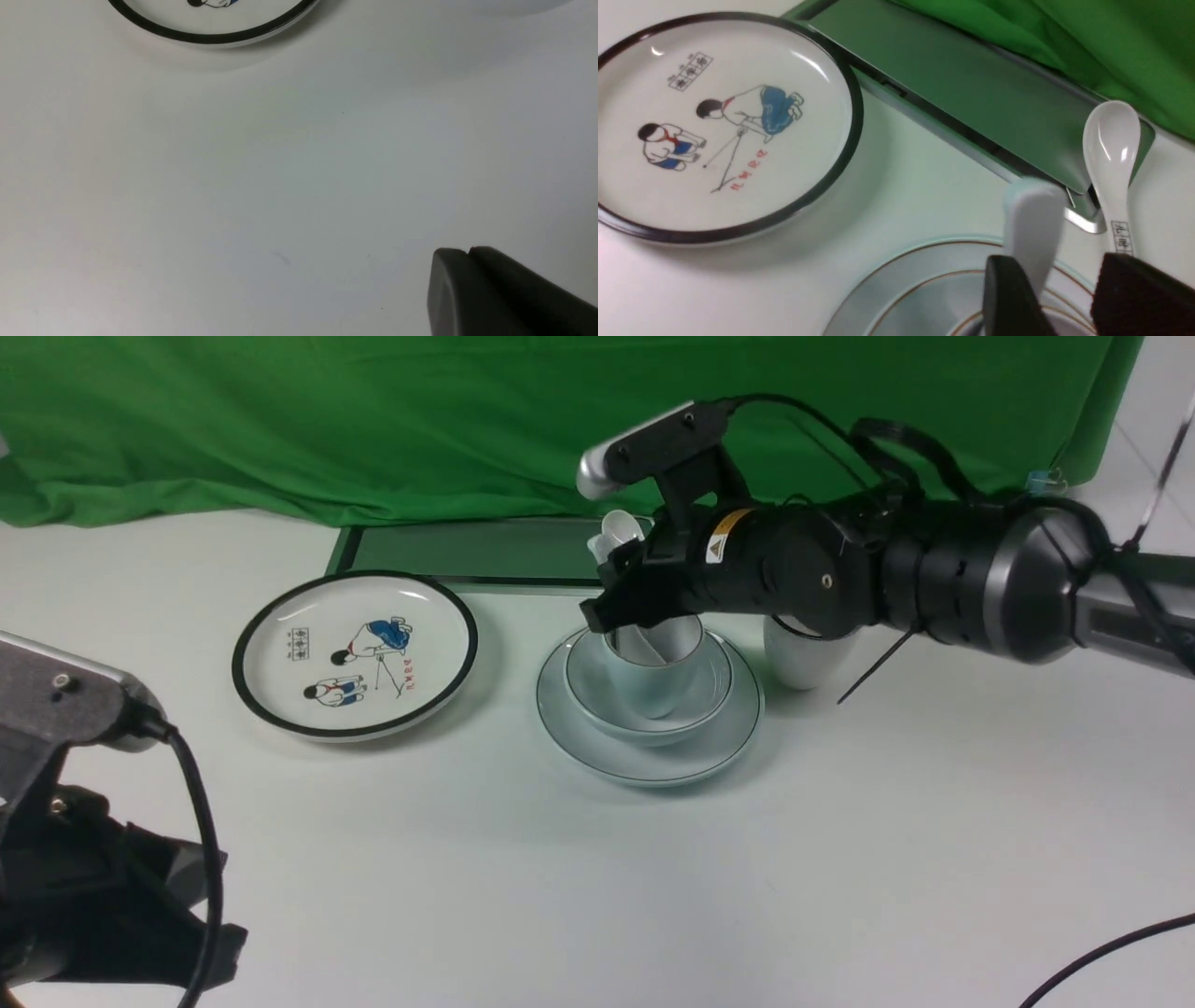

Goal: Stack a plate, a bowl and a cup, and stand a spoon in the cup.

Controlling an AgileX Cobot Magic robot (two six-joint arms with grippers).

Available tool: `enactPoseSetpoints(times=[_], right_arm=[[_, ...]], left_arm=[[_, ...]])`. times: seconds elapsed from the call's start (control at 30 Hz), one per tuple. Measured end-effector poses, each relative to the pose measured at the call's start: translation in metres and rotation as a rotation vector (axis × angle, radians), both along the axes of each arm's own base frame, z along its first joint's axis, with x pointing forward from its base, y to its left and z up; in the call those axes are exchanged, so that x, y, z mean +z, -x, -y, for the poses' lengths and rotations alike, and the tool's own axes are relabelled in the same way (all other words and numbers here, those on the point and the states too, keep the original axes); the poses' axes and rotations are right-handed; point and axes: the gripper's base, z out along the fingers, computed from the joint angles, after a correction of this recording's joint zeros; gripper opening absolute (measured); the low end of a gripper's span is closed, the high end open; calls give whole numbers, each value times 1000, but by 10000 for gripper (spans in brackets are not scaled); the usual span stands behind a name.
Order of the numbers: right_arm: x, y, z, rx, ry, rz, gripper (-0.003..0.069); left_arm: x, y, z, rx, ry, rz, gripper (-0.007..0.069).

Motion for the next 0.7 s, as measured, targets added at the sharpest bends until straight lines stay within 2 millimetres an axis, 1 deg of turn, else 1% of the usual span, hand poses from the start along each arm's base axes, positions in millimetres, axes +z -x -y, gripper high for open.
enactPoseSetpoints(times=[0.07, 0.1, 0.13, 0.2, 0.23, 0.27, 0.3, 0.33, 0.37, 0.4, 0.43, 0.47, 0.53, 0.57, 0.6, 0.63, 0.67, 0.7], right_arm=[[28, 12, 9, 16, 30, 19, 195], [31, 13, 10, 17, 34, 22, 195], [53, 24, 18, 27, 65, 39, 147], [86, 45, 34, 31, 119, 53, 87], [88, 47, 37, 31, 139, 44, 75], [110, 65, 52, 22, 182, 38, 32], [116, 75, 59, 15, 204, 23, 18], [121, 79, 62, 13, 201, 30, 17], [128, 98, 76, -5, 210, 13, 13], [131, 108, 83, -9, 207, 17, 12], [131, 123, 93, -12, 200, 24, 11], [133, 134, 100, -14, 187, 40, 11], [120, 160, 116, -18, 161, 53, 11], [115, 160, 116, -16, 167, 46, 11], [99, 187, 132, -21, 131, 66, 11], [82, 200, 140, -13, 122, 75, 11], [69, 212, 148, -6, 104, 100, 13], [62, 219, 151, -1, 90, 119, 13]], left_arm=[[9, 9, -4, -1, 24, 67, -36], [11, 11, -4, -1, 28, 76, -36], [19, 19, -7, -4, 49, 153, -36], [27, 34, -14, -8, 89, 281, -36], [28, 36, -14, -9, 93, 300, -36], [29, 49, -20, -13, 118, 397, -36], [29, 55, -22, -14, 129, 441, -36], [29, 58, -23, -15, 134, 458, -36], [24, 68, -27, -18, 154, 524, -36], [19, 73, -29, -20, 166, 555, -36], [13, 77, -30, -22, 174, 581, -36], [9, 81, -31, -23, 178, 599, -36], [1, 87, -34, -27, 177, 653, -36], [2, 87, -34, -27, 178, 660, -36], [-3, 91, -36, -29, 171, 690, -36], [-5, 92, -37, -29, 170, 699, -36], [-7, 92, -37, -30, 167, 700, -36], [-9, 92, -37, -30, 165, 697, -36]])
